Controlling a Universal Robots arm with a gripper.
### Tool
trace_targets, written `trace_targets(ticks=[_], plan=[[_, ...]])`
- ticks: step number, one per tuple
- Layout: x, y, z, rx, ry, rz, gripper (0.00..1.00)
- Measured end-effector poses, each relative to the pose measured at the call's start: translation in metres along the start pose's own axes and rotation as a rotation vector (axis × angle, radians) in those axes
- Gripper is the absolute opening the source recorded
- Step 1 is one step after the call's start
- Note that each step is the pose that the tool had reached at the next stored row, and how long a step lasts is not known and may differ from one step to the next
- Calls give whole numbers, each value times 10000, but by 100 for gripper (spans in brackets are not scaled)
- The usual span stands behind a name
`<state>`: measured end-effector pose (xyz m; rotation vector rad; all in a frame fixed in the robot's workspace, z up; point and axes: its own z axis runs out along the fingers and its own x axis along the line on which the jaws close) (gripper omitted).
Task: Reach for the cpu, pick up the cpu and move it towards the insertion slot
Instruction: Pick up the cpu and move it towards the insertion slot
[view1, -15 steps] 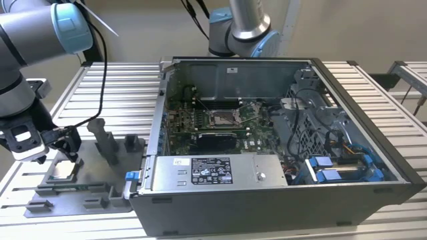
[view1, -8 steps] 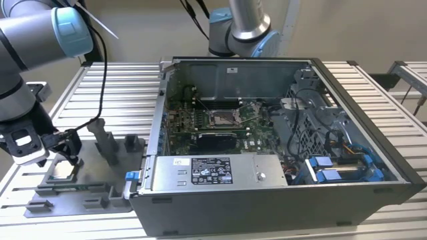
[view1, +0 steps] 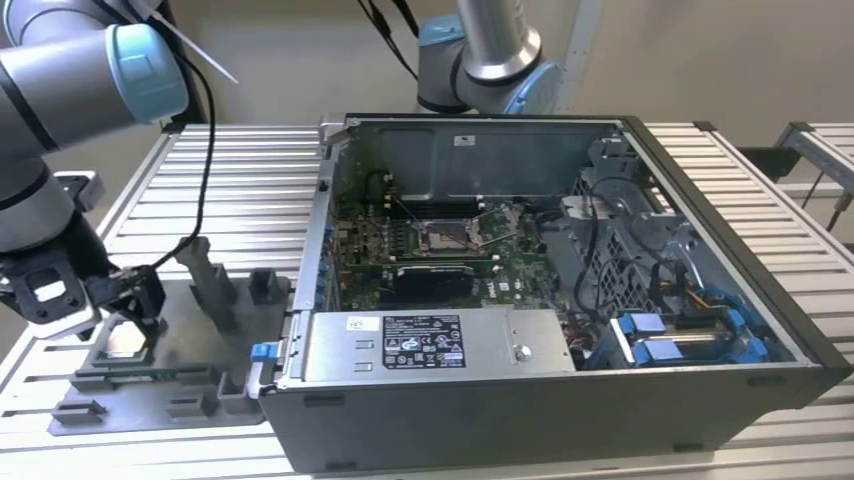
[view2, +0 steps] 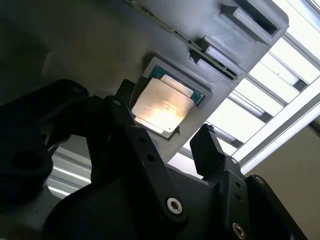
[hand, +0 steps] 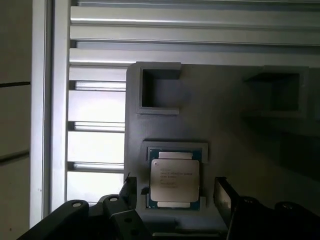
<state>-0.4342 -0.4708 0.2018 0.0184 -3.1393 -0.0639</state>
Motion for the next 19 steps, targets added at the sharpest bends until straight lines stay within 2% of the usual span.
trace_targets(ticks=[7,19], plan=[[0,-18,51,0,1,1,100],[-1,-20,71,1,1,0,100]])
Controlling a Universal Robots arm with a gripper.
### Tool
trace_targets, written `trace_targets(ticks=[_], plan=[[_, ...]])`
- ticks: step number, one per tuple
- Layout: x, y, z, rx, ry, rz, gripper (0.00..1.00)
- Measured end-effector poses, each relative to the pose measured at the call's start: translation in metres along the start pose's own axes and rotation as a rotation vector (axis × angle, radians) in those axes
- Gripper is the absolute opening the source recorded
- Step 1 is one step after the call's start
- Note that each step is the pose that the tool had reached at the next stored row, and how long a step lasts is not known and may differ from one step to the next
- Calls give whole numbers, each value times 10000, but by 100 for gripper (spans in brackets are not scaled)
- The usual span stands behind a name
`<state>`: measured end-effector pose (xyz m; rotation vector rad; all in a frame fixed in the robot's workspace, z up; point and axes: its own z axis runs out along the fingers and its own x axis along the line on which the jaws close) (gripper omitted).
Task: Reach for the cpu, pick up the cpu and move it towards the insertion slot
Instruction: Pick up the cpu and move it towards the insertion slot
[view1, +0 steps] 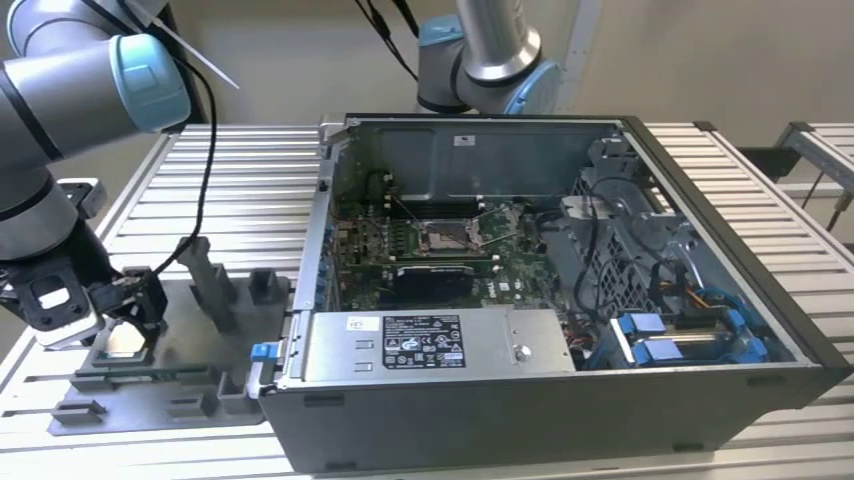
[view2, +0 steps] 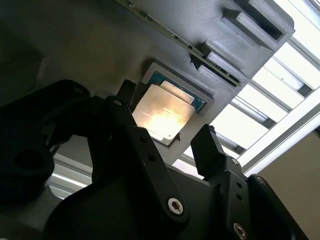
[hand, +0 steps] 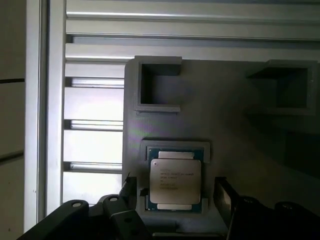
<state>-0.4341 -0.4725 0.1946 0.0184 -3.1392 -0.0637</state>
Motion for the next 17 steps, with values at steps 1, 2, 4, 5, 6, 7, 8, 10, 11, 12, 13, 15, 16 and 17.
trace_targets(ticks=[1,2,4,5,6,7,8,10,11,12,13,15,16,17], plan=[[0,0,1,0,0,0,100],[0,0,4,-1,-1,0,100],[0,0,8,-1,-1,0,100],[0,0,10,0,0,0,100],[0,0,13,0,0,0,100],[0,-1,15,0,0,0,100],[0,-1,18,0,0,0,100],[0,-1,25,0,0,0,100],[0,-1,27,-1,-1,0,100],[0,-1,30,0,0,0,100],[0,-1,33,0,0,0,100],[0,-2,39,0,0,0,100],[0,-2,42,0,0,0,100],[0,-2,44,0,1,0,100]])
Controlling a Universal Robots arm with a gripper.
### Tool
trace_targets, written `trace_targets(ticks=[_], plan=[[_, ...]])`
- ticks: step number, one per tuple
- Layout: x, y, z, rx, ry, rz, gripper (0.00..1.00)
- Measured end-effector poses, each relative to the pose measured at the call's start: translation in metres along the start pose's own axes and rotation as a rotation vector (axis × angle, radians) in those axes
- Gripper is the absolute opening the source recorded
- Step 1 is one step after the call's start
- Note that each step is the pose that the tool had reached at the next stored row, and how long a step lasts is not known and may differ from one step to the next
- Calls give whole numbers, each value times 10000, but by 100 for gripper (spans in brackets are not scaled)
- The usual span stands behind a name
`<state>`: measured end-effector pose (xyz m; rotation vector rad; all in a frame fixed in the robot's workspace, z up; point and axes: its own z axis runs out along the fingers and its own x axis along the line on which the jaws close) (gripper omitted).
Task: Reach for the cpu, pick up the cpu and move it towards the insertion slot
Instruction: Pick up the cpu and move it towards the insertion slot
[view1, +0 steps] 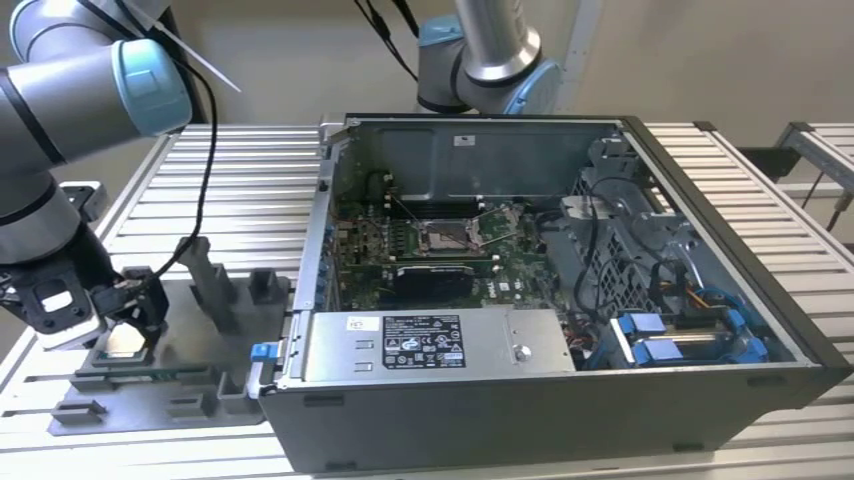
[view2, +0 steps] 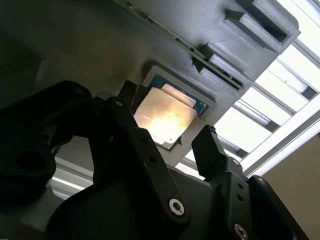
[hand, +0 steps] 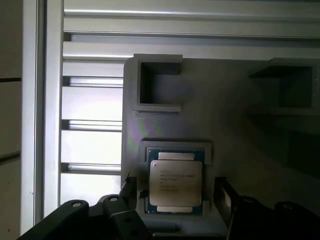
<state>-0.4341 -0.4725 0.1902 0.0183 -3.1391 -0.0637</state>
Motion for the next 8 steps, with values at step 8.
trace_targets(ticks=[8], plan=[[0,-1,21,-1,-1,0,100]])
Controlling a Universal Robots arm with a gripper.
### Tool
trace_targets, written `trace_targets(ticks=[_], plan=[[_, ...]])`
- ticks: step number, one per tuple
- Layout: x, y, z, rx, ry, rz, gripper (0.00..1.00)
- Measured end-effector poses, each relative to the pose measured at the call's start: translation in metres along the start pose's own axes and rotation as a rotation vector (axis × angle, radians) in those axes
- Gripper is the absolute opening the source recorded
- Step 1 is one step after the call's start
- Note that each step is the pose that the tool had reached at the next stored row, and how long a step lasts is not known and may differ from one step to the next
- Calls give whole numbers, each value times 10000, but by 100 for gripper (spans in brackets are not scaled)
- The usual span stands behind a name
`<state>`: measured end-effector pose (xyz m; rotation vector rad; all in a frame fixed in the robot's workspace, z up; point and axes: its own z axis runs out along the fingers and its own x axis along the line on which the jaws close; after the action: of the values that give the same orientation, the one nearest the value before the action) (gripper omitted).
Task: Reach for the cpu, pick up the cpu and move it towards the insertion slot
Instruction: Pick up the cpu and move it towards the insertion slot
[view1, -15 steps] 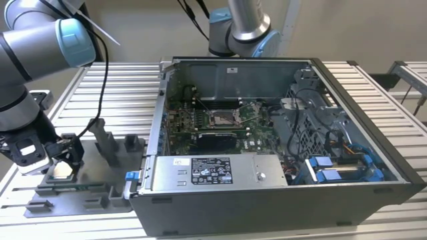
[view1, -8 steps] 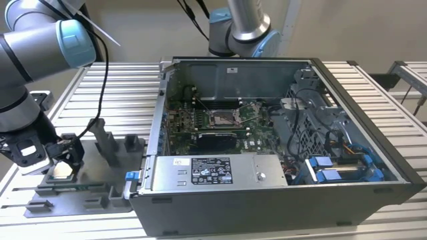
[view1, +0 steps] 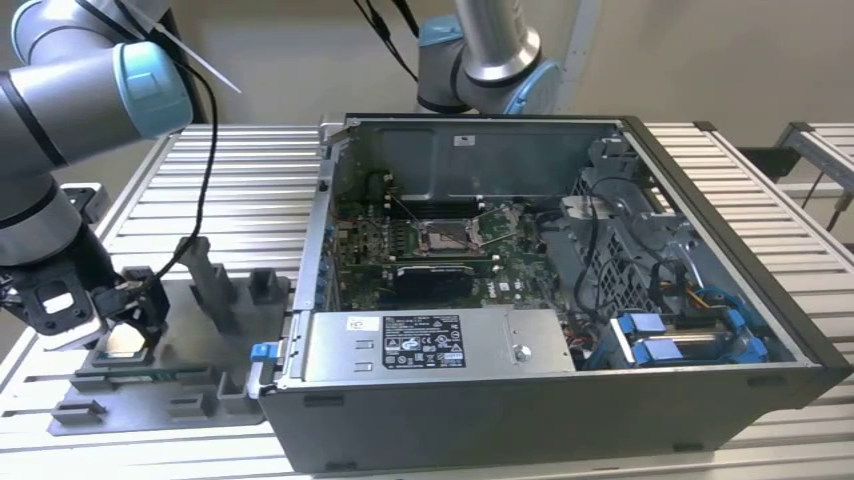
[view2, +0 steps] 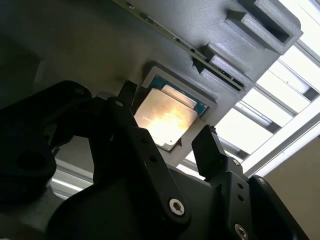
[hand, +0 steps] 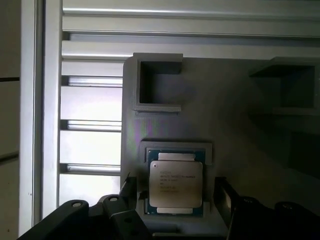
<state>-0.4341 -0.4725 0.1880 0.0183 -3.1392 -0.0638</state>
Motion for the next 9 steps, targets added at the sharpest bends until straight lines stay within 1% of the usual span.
trace_targets(ticks=[9], plan=[[8,0,17,1,1,0,100]])
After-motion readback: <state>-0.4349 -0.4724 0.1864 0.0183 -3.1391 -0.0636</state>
